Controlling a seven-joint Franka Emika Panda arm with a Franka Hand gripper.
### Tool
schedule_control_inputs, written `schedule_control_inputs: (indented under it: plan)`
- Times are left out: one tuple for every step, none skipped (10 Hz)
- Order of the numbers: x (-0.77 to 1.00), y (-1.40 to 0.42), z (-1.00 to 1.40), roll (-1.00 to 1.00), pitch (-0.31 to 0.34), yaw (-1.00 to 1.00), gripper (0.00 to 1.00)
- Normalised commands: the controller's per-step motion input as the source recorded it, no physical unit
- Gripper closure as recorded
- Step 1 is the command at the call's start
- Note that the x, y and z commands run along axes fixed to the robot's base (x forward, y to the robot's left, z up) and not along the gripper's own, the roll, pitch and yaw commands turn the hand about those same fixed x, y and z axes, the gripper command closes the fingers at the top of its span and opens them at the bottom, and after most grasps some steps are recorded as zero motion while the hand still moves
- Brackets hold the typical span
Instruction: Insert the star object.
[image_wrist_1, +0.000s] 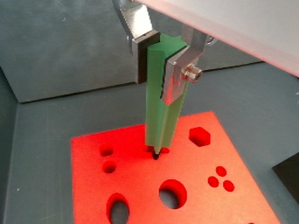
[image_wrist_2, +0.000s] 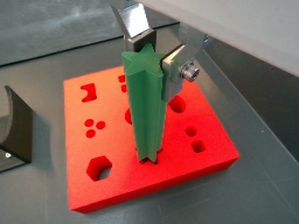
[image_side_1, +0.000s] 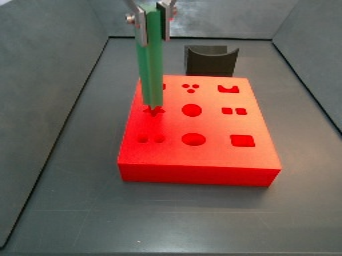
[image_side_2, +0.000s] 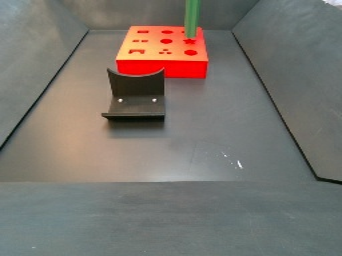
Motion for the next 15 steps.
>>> schedule_control_inputs:
  plan:
    - [0.00,0.00,-0.28,-0.03,-0.079,0.05,1.00]
    - [0.00,0.00,-0.24,-0.17,-0.099,0.00,1.00]
    - [0.00,0.00,-0.17,-0.16,-0.091,0.01,1.00]
    - [0.00,0.00,-0.09,-0.10,-0.066,0.05,1.00]
    - [0.00,0.00,-0.18,0.00,-0.036,0.03,1.00]
    - [0.07,0.00,-0.15,0.00,-0.004,0.05,1.00]
    - [0.22,0.09,-0.17,0.00,-0.003,0.14,1.00]
    - [0.17,0.14,-0.17,0.00,0.000,0.21,1.00]
    - [0.11,0.11,-0.17,-0.02,-0.003,0.18,1.00]
    - [0.02,0.00,-0.17,0.00,0.000,0.17,1.00]
    - [0.00,-0.05,-0.11,0.00,-0.027,0.00,1.00]
    - [0.00,-0.10,-0.07,-0.02,-0.024,0.00,1.00]
    - [0.00,-0.15,-0.09,-0.04,-0.039,0.00,1.00]
    - [-0.01,-0.13,-0.09,-0.05,-0.053,0.00,1.00]
    - [0.00,-0.05,-0.09,-0.04,-0.044,0.00,1.00]
